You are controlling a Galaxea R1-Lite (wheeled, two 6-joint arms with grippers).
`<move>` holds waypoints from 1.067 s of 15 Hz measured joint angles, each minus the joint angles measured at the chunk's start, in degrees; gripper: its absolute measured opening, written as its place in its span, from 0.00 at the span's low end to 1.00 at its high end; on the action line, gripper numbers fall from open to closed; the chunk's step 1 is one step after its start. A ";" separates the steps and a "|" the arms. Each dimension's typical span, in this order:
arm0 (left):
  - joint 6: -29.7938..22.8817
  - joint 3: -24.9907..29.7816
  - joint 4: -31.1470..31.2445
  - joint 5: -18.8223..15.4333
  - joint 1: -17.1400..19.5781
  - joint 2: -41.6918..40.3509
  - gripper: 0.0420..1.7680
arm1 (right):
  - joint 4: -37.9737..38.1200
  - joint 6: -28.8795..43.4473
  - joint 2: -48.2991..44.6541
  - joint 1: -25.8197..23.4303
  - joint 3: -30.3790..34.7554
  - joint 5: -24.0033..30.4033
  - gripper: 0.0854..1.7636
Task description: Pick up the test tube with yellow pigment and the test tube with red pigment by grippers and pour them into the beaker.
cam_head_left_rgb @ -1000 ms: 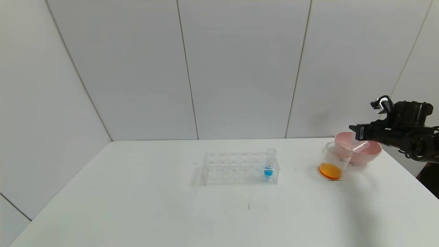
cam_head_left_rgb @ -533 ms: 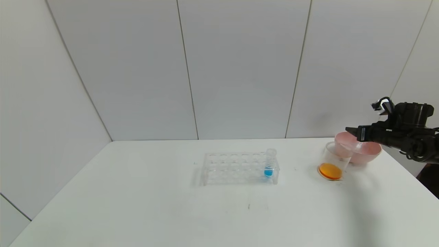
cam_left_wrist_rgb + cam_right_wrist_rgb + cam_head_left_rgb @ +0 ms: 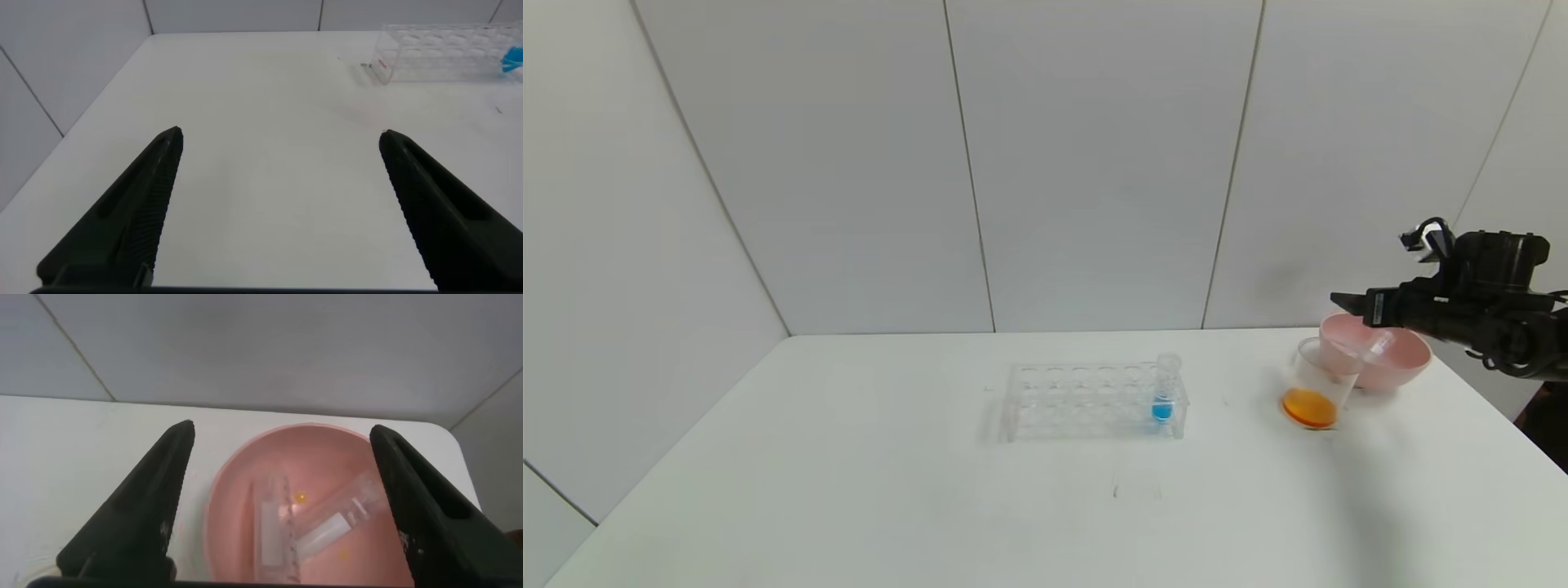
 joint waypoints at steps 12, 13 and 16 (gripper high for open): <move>0.00 0.00 0.00 -0.02 0.00 0.00 0.97 | 2.45 2.78 -23.32 10.23 16.68 -5.56 0.95; 0.02 0.00 0.00 0.00 0.00 0.00 0.97 | 2.38 2.78 -26.95 10.34 19.54 -5.49 0.95; 0.00 0.00 0.00 0.00 0.00 0.00 0.97 | 2.43 2.76 -39.28 10.50 28.14 -5.01 0.95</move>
